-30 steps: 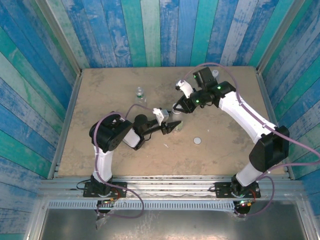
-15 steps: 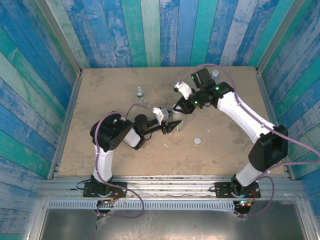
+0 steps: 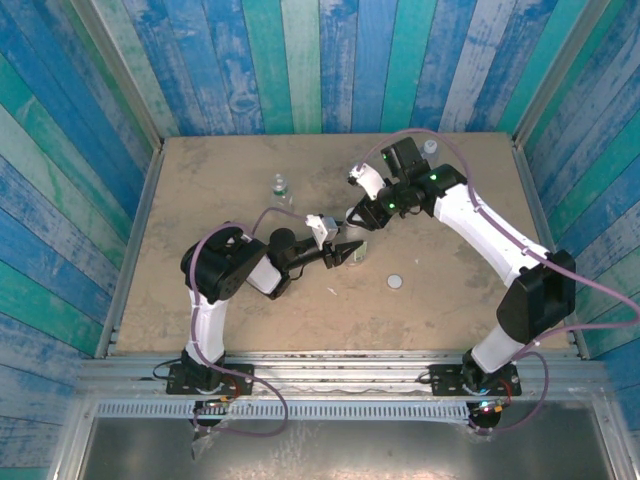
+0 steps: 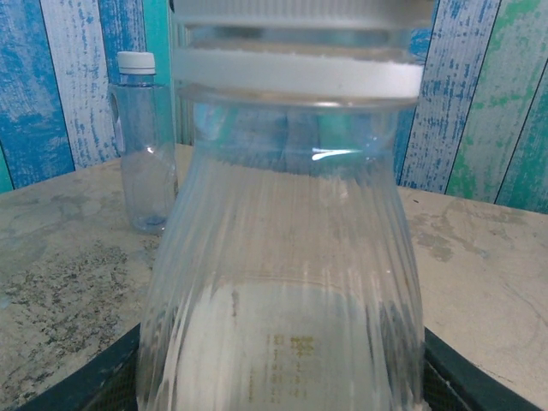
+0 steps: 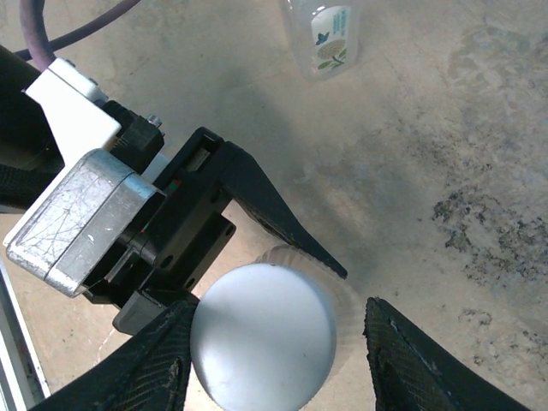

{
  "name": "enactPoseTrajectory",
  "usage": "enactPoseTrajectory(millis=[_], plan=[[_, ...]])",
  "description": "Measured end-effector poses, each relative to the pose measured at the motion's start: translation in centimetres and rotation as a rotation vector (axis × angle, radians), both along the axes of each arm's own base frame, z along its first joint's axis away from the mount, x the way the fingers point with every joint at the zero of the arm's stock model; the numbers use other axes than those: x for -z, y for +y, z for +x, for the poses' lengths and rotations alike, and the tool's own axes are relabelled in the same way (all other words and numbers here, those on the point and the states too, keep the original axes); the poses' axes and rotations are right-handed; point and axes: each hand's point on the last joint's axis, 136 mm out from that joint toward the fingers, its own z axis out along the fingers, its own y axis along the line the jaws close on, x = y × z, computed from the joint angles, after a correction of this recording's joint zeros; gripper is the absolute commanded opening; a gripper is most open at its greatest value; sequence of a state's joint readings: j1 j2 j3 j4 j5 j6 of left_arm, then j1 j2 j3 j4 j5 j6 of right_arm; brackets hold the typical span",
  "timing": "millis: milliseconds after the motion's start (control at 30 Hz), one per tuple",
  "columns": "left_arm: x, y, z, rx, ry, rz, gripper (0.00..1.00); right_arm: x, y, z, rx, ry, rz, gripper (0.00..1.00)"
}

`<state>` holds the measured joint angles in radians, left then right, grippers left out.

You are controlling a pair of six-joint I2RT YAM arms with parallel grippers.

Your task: Screw on the bottle caps

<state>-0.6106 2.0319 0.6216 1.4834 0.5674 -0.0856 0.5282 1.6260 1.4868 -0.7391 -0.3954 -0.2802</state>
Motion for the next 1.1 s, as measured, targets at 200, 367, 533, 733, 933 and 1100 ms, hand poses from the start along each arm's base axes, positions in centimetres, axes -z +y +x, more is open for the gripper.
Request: enactPoseTrajectory(millis=[200,367,533,733,933,1100], plan=[[0.0,0.0,-0.1,0.004,-0.004,0.003,0.6,-0.4,0.0,0.3,0.026,-0.005,0.015,0.59],[0.0,-0.1,-0.1,0.009,-0.009,0.002,0.6,-0.8,-0.3,0.8,0.055,-0.002,0.047,0.56],[0.1,-0.1,-0.1,0.012,-0.014,-0.001,0.6,-0.5,-0.9,1.1,0.071,0.015,0.066,0.51],[0.1,-0.1,-0.2,0.014,-0.014,-0.001,0.6,0.0,-0.2,-0.2,0.018,0.072,0.115,0.49],[0.1,0.1,-0.2,0.012,-0.016,-0.001,0.6,0.7,-0.8,-0.2,0.045,0.088,0.128,0.59],[0.3,1.0,-0.8,0.004,-0.028,-0.005,0.59,-0.1,-2.3,0.7,0.145,0.035,0.166,0.69]])
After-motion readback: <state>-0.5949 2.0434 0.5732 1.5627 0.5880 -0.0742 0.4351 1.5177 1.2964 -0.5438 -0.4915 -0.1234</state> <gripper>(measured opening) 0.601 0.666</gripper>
